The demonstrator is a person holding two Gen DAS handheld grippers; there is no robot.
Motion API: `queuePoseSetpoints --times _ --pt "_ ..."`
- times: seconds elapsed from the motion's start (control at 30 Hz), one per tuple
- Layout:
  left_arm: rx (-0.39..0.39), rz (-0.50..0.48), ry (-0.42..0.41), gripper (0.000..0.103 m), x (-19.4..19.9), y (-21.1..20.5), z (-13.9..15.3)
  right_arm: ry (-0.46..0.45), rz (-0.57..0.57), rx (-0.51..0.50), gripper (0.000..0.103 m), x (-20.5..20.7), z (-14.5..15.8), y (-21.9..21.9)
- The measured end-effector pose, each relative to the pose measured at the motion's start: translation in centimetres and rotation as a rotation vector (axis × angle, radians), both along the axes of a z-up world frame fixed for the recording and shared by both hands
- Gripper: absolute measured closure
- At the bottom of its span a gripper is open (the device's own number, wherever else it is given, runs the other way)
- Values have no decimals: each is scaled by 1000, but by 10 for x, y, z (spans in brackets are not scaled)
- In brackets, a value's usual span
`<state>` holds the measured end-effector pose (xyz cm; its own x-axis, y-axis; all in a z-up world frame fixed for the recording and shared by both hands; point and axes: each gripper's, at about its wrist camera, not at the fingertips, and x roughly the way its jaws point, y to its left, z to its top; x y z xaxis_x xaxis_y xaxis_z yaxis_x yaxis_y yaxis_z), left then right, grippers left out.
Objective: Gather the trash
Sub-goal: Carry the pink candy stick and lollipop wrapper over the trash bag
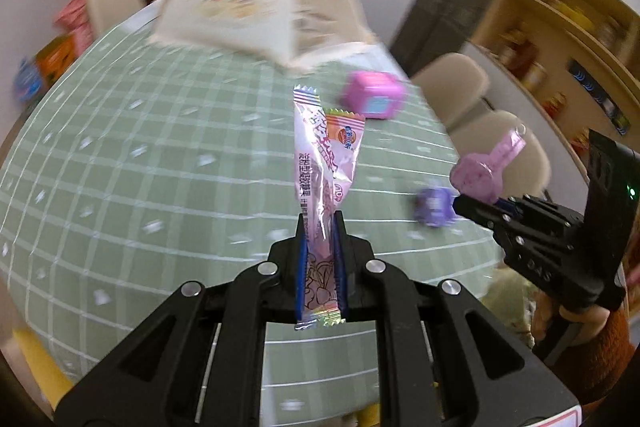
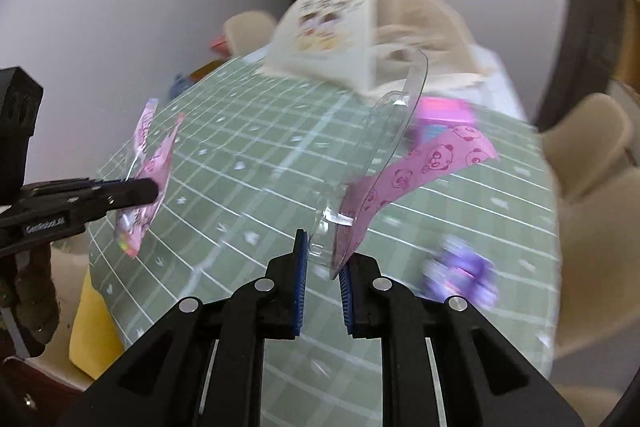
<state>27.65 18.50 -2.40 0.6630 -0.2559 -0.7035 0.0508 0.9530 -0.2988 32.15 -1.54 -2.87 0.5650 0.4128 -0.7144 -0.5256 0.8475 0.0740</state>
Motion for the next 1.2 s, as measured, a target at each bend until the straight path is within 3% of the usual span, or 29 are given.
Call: queuePoseSetpoints --times 0.27,0.63,0.87,1.2 --pt "7 -214 -111 92 -24 -125 38 -86 -207 -10 87 -75 37 -119" --pt "-6 -430 -138 92 -64 -249 48 -151 -421 -13 87 -170 56 -237" --pt "-25 -533 -87 92 -85 -309 30 -138 -525 2 87 -208 45 -279" --pt "-47 -617 -29 92 -99 -350 -1 -103 -579 3 87 -228 29 -307"
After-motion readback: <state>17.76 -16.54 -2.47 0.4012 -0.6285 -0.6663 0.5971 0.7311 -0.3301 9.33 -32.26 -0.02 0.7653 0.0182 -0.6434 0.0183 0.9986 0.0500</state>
